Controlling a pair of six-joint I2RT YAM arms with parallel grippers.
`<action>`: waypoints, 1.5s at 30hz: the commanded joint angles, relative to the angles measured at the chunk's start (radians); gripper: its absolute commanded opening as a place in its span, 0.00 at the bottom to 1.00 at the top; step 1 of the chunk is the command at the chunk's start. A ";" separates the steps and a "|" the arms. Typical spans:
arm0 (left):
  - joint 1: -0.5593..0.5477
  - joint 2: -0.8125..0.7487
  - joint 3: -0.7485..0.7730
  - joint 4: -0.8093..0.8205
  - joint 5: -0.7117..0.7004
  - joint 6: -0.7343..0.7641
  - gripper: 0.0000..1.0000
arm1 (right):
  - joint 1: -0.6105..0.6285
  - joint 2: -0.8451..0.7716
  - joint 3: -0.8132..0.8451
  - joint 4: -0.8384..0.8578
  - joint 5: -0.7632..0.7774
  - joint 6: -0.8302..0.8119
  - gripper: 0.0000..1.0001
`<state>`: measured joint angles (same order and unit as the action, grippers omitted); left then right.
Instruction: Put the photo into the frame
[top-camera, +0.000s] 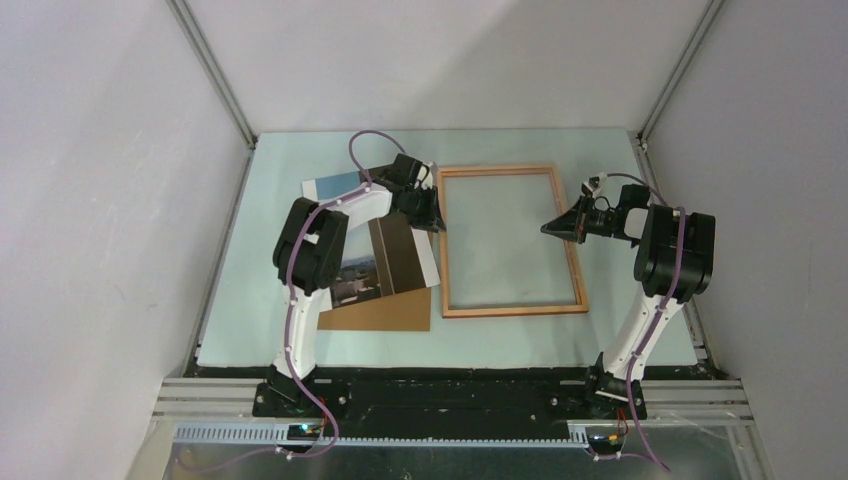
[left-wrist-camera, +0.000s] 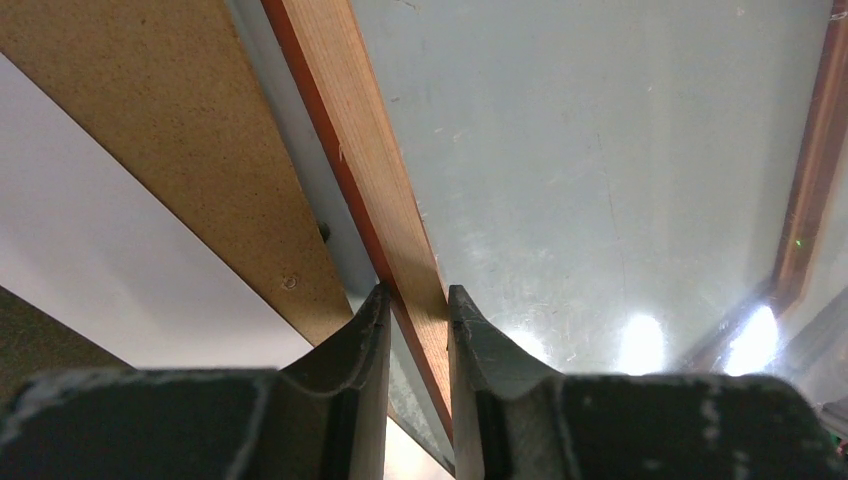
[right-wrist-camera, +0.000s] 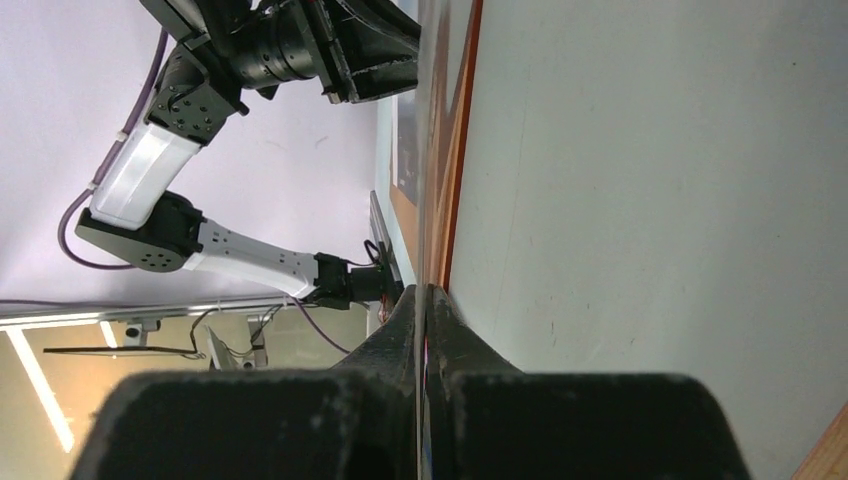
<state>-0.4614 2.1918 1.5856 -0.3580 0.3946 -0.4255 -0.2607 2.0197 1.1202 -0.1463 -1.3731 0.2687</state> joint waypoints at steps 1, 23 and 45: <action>-0.010 -0.042 0.003 -0.005 0.027 0.034 0.00 | 0.020 0.008 0.003 0.001 0.024 -0.073 0.00; -0.014 -0.038 0.000 -0.005 0.036 0.034 0.00 | 0.039 -0.004 0.013 -0.096 0.089 -0.189 0.00; -0.016 -0.036 -0.004 -0.006 0.038 0.037 0.00 | 0.051 -0.050 0.013 -0.091 0.057 -0.228 0.00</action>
<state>-0.4580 2.1918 1.5856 -0.3588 0.3950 -0.4183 -0.2424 2.0193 1.1202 -0.2424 -1.2381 0.0837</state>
